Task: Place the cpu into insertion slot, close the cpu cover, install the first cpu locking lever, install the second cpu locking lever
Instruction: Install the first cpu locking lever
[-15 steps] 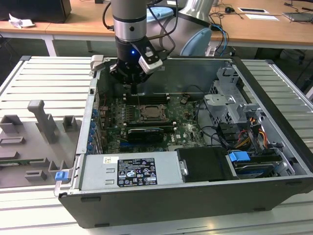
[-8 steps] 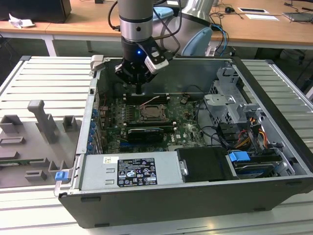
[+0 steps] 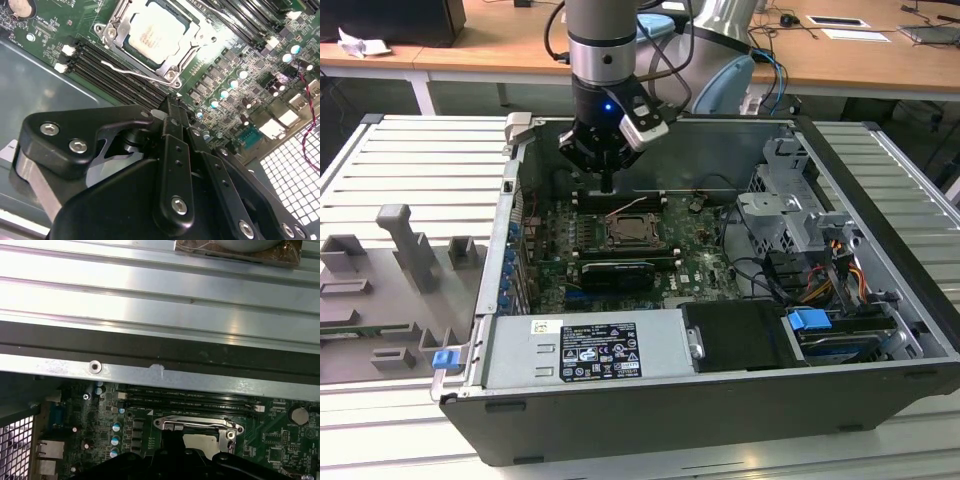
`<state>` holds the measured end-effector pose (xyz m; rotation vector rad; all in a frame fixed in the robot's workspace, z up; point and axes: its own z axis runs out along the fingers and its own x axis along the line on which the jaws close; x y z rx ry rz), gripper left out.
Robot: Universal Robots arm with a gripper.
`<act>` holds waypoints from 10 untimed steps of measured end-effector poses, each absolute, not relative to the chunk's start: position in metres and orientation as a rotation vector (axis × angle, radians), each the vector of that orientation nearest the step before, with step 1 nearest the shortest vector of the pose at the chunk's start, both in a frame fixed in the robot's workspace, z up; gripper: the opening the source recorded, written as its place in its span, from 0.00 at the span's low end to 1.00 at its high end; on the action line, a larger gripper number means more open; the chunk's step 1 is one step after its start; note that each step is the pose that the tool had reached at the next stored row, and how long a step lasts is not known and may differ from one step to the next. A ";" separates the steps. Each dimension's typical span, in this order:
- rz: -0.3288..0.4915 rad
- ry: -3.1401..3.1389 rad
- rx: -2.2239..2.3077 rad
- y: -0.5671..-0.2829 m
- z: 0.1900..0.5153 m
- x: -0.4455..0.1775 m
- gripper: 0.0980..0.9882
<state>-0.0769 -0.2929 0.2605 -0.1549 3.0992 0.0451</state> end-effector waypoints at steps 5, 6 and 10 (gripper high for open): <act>0.045 3.099 -0.155 -0.293 0.261 -0.076 0.01; 0.045 3.099 -0.155 -0.293 0.261 -0.075 0.01; 0.045 3.099 -0.155 -0.293 0.261 -0.075 0.01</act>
